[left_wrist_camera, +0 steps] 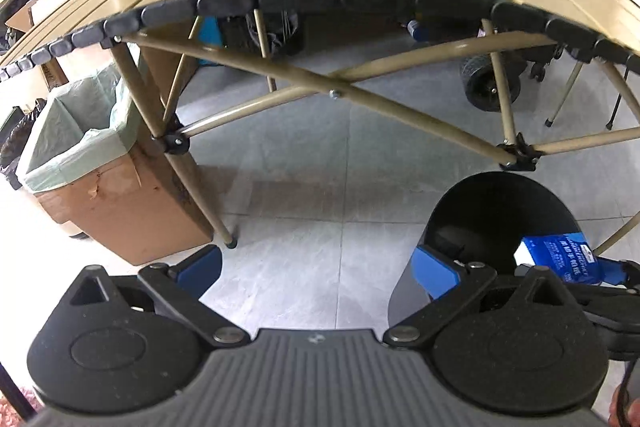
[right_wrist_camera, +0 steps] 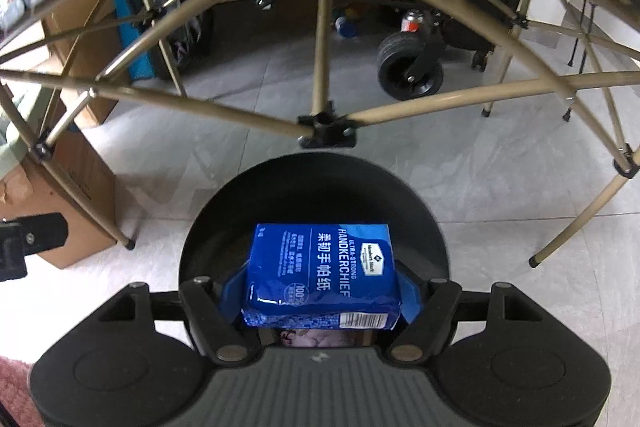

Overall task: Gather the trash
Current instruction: 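Lower the right gripper over the bin and release the tissue pack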

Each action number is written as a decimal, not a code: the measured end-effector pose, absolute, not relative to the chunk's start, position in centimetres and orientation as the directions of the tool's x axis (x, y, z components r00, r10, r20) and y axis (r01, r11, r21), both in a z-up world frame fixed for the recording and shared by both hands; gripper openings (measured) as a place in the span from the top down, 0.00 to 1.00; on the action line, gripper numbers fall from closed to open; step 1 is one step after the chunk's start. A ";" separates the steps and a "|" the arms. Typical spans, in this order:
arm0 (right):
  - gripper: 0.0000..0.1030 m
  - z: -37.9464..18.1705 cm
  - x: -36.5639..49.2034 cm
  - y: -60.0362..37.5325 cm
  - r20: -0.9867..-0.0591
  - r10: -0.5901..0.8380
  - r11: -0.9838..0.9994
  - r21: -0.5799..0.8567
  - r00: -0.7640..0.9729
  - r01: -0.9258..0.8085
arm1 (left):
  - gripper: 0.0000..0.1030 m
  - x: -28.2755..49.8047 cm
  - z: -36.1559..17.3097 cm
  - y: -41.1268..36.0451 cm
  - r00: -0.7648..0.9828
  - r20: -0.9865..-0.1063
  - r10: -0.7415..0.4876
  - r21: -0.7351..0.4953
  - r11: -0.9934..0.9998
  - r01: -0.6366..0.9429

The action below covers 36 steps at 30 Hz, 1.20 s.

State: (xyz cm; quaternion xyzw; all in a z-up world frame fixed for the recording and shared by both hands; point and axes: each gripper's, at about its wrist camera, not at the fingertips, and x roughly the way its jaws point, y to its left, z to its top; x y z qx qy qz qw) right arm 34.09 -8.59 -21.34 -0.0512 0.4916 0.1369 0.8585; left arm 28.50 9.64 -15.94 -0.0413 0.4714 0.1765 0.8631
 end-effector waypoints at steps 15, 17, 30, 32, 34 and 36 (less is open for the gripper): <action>0.30 -23.8 34.8 -7.1 -0.892 0.163 0.957 0.038 0.422 -0.289 | 0.00 28.5 -18.4 11.3 0.400 -0.872 0.281 0.118 0.915 -0.385; 0.30 -24.0 34.9 -7.1 -0.892 0.170 0.957 0.048 0.418 -0.287 | 0.00 28.5 -18.5 11.3 0.400 -0.873 0.279 0.117 0.916 -0.383; 0.01 -23.9 35.2 -7.6 -0.889 0.190 0.957 0.072 0.416 -0.283 | 0.00 28.8 -18.7 11.2 0.384 -0.882 0.272 0.113 0.914 -0.389; 0.00 -23.9 35.3 -7.7 -0.888 0.198 0.959 0.088 0.415 -0.269 | 0.00 28.8 -18.7 11.1 0.384 -0.884 0.266 0.108 0.917 -0.385; 0.00 -24.1 35.5 -8.0 -0.890 0.219 0.959 0.120 0.400 -0.258 | 0.00 28.8 -18.8 11.0 0.384 -0.885 0.265 0.109 0.918 -0.382; 0.00 -24.1 35.6 -8.1 -0.893 0.223 0.958 0.128 0.392 -0.255 | 0.00 28.8 -18.8 11.0 0.383 -0.885 0.264 0.109 0.918 -0.382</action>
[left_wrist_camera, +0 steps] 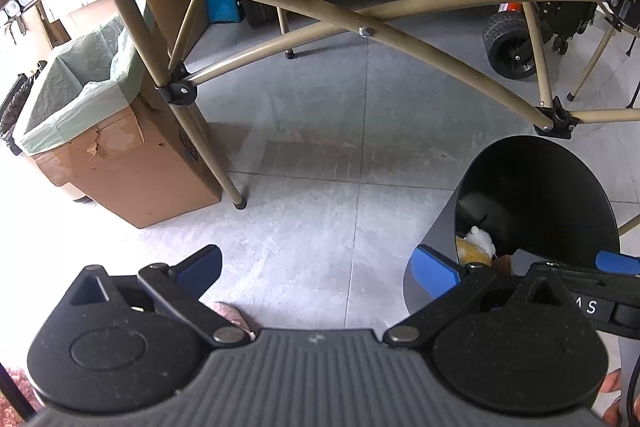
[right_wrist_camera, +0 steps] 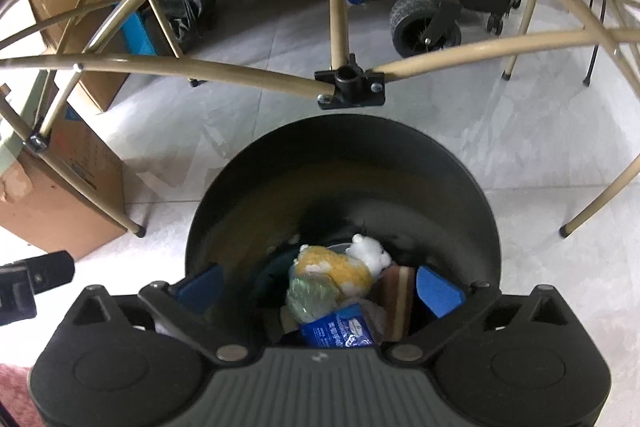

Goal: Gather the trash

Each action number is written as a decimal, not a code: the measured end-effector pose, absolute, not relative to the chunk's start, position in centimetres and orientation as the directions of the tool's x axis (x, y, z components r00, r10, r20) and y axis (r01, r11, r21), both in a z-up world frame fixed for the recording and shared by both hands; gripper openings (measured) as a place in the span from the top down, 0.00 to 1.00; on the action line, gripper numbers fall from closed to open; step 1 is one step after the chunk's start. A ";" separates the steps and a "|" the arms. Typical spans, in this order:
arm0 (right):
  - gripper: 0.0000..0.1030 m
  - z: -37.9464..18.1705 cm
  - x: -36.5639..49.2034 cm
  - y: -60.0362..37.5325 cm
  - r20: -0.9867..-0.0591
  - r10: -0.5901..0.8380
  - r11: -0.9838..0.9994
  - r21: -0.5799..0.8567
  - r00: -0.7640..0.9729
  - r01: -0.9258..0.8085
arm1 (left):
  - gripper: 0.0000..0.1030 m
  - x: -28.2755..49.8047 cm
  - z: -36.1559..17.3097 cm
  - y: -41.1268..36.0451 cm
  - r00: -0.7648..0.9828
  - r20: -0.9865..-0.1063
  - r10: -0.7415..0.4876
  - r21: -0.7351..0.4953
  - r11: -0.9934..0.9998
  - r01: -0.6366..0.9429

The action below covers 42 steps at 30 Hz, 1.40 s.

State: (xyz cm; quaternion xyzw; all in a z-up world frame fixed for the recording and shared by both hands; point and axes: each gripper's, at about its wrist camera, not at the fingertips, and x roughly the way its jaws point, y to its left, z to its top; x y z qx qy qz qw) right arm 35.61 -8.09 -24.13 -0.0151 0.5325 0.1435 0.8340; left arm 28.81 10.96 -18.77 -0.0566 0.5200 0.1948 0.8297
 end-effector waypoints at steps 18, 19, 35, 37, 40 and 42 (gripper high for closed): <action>0.00 -23.5 35.2 -8.1 -0.888 0.196 0.963 0.093 0.415 -0.254 | 0.00 28.9 -18.4 10.4 0.393 -0.882 0.261 0.105 0.921 -0.375; 0.00 -23.4 35.1 -8.2 -0.887 0.194 0.963 0.090 0.420 -0.254 | 0.00 28.9 -18.3 10.3 0.396 -0.881 0.259 0.103 0.921 -0.375; 0.00 -18.3 32.8 -11.2 -0.837 0.189 0.967 0.068 0.514 -0.245 | 0.00 28.3 -15.5 9.1 0.516 -0.827 0.224 0.033 0.935 -0.353; 0.00 -17.4 32.3 -11.7 -0.822 0.198 0.966 0.070 0.534 -0.250 | 0.00 28.1 -14.9 8.8 0.544 -0.811 0.217 0.020 0.938 -0.345; 0.00 -16.0 31.5 -12.6 -0.796 0.199 0.967 0.064 0.572 -0.247 | 0.00 27.8 -13.9 8.2 0.585 -0.785 0.203 0.002 0.946 -0.325; 0.00 -14.9 31.0 -13.2 -0.774 0.206 0.968 0.073 0.599 -0.239 | 0.00 27.5 -13.2 7.7 0.615 -0.763 0.200 -0.001 0.951 -0.310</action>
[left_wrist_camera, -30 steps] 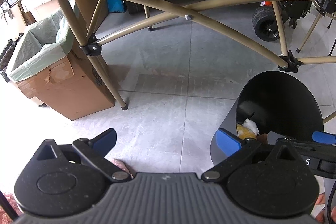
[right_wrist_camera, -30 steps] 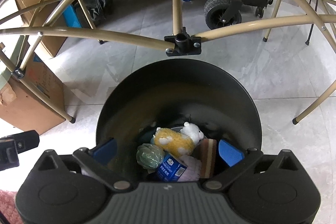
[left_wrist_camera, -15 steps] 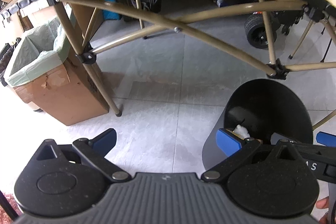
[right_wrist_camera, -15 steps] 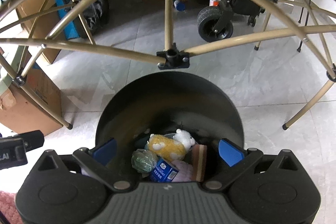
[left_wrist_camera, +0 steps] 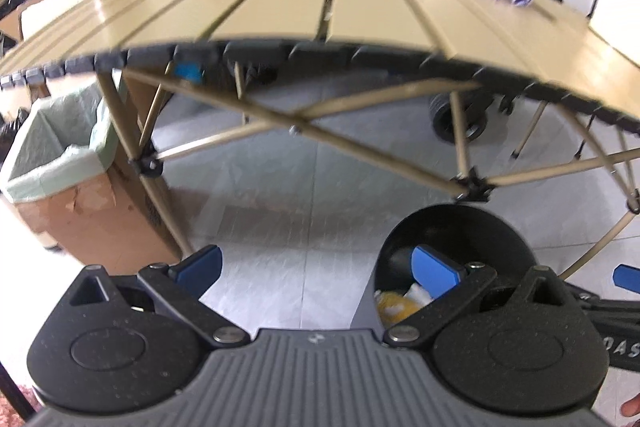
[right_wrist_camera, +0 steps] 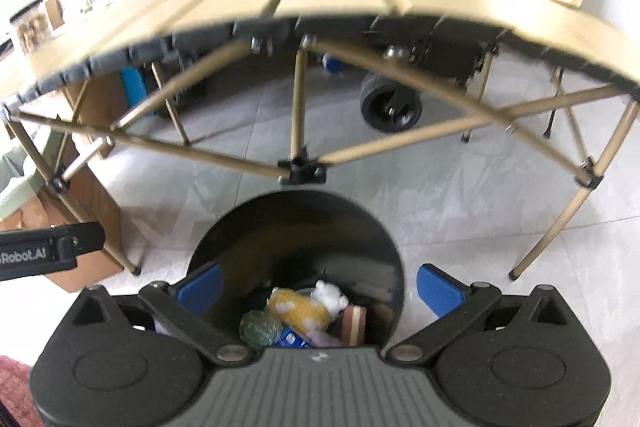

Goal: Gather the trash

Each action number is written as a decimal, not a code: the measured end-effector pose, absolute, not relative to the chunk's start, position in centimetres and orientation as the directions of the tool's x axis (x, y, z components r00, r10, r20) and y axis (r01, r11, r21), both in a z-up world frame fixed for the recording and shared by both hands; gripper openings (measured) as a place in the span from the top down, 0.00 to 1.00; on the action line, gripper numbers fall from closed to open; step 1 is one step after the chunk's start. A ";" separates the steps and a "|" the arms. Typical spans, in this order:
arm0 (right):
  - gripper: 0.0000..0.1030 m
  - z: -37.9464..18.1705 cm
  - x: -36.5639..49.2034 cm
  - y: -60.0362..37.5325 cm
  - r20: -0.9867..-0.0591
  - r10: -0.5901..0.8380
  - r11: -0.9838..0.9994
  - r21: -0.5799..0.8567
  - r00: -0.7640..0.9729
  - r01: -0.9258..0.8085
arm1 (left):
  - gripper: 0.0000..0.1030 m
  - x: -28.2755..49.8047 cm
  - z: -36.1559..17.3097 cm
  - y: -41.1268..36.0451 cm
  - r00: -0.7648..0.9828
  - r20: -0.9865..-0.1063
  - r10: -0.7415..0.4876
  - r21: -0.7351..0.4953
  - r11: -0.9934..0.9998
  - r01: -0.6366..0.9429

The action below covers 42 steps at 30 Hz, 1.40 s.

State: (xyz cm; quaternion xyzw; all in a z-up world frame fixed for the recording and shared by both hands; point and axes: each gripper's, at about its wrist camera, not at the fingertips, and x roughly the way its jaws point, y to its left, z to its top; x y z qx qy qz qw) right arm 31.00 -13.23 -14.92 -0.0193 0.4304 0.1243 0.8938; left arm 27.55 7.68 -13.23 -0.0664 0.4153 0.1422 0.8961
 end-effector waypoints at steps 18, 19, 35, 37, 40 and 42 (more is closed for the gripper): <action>0.00 -6.0 28.5 -19.4 -0.509 0.310 0.950 0.201 0.803 -0.239 | 0.00 26.5 -6.3 2.8 0.826 -0.550 0.126 -0.062 0.980 -0.191; 0.00 -5.5 28.5 -19.5 -0.491 0.313 0.949 0.206 0.813 -0.240 | 0.00 26.8 -6.0 2.6 0.830 -0.545 0.123 -0.067 0.980 -0.189; 0.00 0.4 32.1 -18.4 -0.308 0.324 0.943 0.180 0.895 -0.280 | 0.00 30.3 -0.5 2.1 0.895 -0.420 0.154 -0.074 0.977 -0.202; 0.00 1.1 32.9 -18.3 -0.293 0.325 0.942 0.182 0.899 -0.281 | 0.00 31.0 0.0 2.4 0.897 -0.411 0.161 -0.080 0.974 -0.211; 0.00 1.8 34.3 -17.9 -0.274 0.323 0.943 0.175 0.906 -0.284 | 0.00 32.2 0.7 2.9 0.902 -0.396 0.169 -0.091 0.971 -0.222; 0.00 2.2 35.4 -17.4 -0.269 0.329 0.941 0.171 0.905 -0.292 | 0.00 33.0 1.2 3.3 0.904 -0.388 0.177 -0.092 0.969 -0.230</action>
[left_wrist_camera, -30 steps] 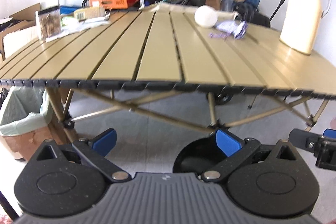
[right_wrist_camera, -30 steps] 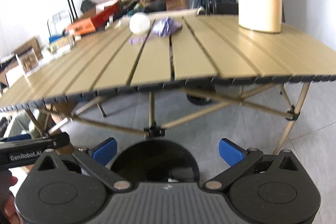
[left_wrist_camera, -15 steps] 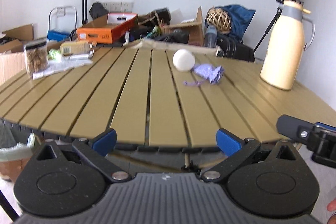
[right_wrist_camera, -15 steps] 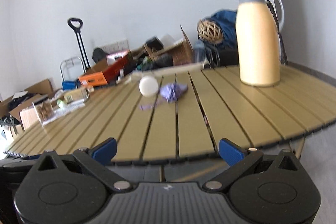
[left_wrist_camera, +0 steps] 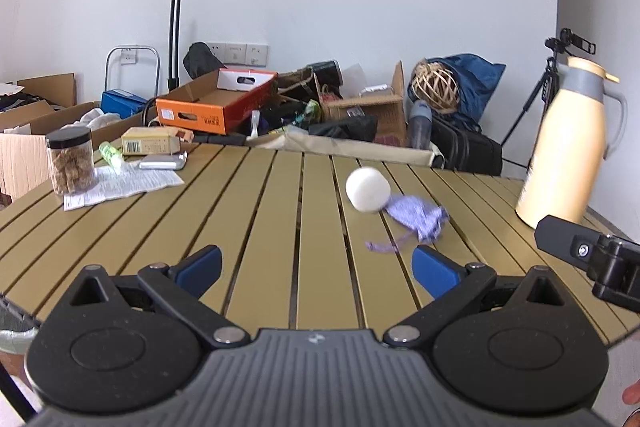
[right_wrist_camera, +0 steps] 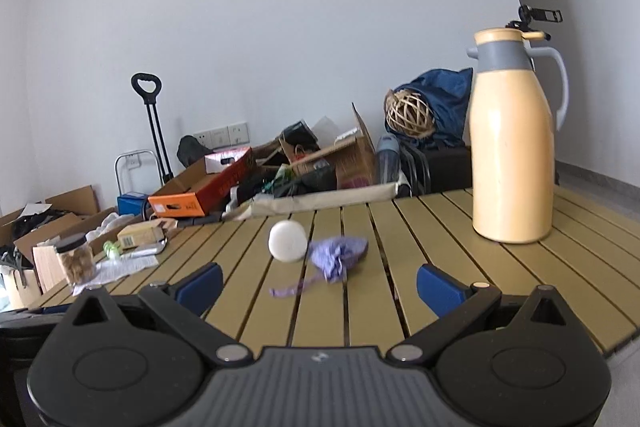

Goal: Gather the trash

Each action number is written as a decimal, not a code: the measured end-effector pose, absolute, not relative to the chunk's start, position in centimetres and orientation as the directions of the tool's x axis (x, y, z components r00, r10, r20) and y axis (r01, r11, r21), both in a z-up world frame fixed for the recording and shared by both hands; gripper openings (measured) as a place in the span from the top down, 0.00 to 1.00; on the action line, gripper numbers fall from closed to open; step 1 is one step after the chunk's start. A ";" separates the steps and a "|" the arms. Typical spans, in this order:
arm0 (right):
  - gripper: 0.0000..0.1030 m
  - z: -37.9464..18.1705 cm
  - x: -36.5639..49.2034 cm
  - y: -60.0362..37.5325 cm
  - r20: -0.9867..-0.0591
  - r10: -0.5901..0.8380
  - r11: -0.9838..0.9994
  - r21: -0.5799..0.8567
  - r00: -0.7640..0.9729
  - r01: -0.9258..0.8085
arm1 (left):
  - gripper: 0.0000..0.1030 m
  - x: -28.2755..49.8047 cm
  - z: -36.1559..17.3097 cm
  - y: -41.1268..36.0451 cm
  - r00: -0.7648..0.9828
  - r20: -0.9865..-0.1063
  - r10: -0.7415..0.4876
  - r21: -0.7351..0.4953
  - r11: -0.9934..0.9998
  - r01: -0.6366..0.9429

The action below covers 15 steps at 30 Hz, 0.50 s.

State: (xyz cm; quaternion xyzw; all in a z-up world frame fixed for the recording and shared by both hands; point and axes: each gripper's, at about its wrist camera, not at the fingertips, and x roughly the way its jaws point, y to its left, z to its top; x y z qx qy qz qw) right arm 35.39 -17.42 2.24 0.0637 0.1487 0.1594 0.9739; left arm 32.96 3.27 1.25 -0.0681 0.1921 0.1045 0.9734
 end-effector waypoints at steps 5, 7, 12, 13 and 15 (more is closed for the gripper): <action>0.00 3.1 38.3 -15.9 -0.250 0.337 0.939 0.167 0.908 -0.302 | 0.00 35.2 2.1 4.6 0.901 -0.381 0.208 -0.095 0.960 -0.262; 0.00 3.4 39.7 -15.4 -0.250 0.348 0.933 0.185 0.904 -0.308 | 0.00 36.2 2.4 5.3 0.898 -0.385 0.214 -0.105 0.956 -0.273; 0.00 3.1 43.5 -14.1 -0.271 0.363 0.925 0.218 0.891 -0.310 | 0.00 38.7 2.7 6.8 0.892 -0.388 0.230 -0.108 0.950 -0.292; 0.00 2.9 44.2 -13.7 -0.277 0.359 0.927 0.219 0.891 -0.305 | 0.00 39.2 2.6 7.0 0.890 -0.392 0.231 -0.110 0.949 -0.295; 0.00 2.5 45.7 -13.2 -0.297 0.345 0.932 0.223 0.890 -0.287 | 0.00 40.1 2.7 7.5 0.889 -0.395 0.233 -0.118 0.946 -0.300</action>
